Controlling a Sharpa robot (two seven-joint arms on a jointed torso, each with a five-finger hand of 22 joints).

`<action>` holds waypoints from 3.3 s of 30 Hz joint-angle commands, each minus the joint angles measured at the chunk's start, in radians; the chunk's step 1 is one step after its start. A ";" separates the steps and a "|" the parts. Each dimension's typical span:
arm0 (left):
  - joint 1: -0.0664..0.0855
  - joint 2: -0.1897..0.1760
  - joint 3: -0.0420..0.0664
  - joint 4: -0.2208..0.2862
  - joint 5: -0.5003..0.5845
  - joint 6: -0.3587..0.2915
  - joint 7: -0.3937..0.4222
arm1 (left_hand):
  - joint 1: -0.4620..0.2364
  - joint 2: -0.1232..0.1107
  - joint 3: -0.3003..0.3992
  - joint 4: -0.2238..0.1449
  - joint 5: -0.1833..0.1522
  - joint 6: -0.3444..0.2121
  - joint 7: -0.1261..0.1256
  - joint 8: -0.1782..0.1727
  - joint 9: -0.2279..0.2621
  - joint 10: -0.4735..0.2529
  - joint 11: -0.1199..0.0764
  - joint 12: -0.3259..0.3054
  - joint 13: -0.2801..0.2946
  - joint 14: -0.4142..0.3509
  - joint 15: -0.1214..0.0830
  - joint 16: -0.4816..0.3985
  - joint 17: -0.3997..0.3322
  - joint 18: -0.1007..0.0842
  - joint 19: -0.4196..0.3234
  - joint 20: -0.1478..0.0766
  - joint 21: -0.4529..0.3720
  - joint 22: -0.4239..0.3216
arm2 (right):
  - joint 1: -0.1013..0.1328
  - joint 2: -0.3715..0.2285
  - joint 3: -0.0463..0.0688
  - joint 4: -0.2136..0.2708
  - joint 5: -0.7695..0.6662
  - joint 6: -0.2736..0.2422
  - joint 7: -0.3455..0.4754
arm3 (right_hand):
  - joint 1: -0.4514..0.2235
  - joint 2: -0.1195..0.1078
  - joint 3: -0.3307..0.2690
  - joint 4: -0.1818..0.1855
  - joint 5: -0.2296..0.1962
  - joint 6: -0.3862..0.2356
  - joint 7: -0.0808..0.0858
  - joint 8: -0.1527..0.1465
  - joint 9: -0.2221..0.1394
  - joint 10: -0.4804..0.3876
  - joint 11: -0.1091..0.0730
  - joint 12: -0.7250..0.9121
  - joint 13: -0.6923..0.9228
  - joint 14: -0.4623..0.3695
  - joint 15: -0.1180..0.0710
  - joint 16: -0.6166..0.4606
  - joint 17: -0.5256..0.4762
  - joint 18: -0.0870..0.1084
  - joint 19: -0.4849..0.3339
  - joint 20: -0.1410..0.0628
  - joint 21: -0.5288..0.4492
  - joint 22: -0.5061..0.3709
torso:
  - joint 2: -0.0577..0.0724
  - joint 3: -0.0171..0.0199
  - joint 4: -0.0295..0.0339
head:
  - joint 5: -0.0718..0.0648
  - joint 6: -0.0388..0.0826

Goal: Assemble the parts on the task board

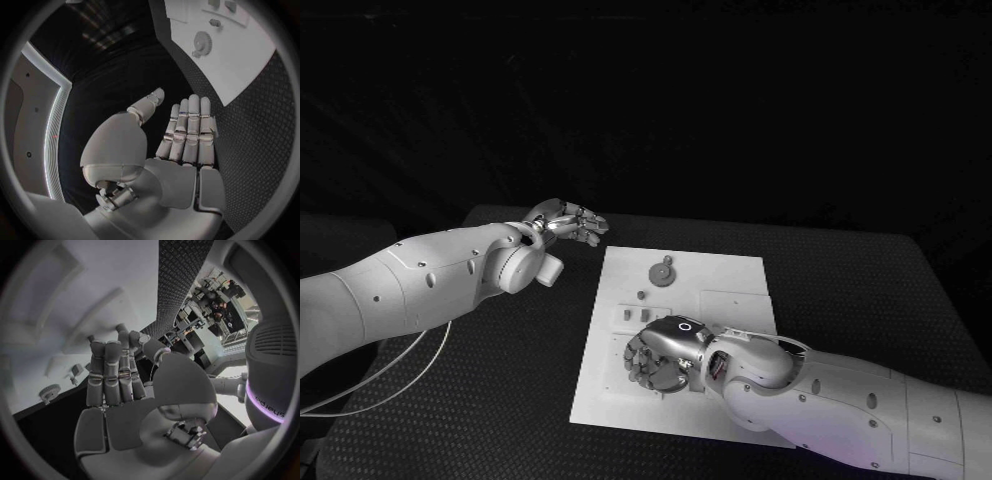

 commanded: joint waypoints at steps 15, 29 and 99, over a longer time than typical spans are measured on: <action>0.002 0.004 0.001 0.004 0.005 0.014 0.012 | 0.002 0.005 -0.005 0.001 -0.006 -0.004 0.000 0.006 -0.002 0.007 -0.002 0.004 -0.001 0.007 -0.002 -0.007 0.004 0.000 0.009 0.000 -0.005 0.001 | -0.001 0.014 -0.006 -0.017 -0.036 0.021 -0.015 | 0.003 0.005 0.009 0.000 0.005 0.021 -0.010 0.026 0.048 0.001 -0.002 -0.004 0.002 0.002 -0.007 0.008 0.001 0.012 -0.004 -0.005 0.005 0.020 | 0.000 -0.0013 0.0007 | -0.003 0.001; 0.002 0.003 0.001 0.006 0.006 0.012 0.011 | 0.002 0.005 -0.005 0.001 -0.006 -0.004 0.000 0.006 -0.002 0.007 -0.002 0.004 -0.002 0.007 -0.002 -0.009 0.006 0.000 0.009 0.000 -0.006 0.001 | -0.001 0.029 -0.016 -0.029 -0.055 0.042 -0.036 | 0.002 0.004 0.010 0.000 0.005 0.020 -0.009 0.025 0.050 0.001 -0.001 -0.005 0.003 0.001 -0.007 0.009 0.002 0.012 -0.005 -0.005 0.005 0.020 | 0.000 -0.0011 -0.0002 | -0.005 0.005; 0.002 0.002 0.000 -0.011 0.010 0.014 0.017 | 0.003 0.004 -0.007 0.001 -0.006 -0.005 0.000 0.006 -0.003 0.007 -0.002 0.004 -0.003 0.008 -0.001 -0.015 0.014 0.000 0.010 0.001 -0.008 0.002 | 0.168 -0.253 0.017 0.092 0.600 0.144 -0.015 | -0.177 -0.092 -0.058 0.034 0.003 -0.077 0.010 -0.037 0.040 -0.084 -0.022 0.347 0.515 -0.016 -0.031 0.199 0.028 0.012 0.001 -0.012 0.080 0.020 | -0.007 -0.0025 -0.0072 | -0.041 0.037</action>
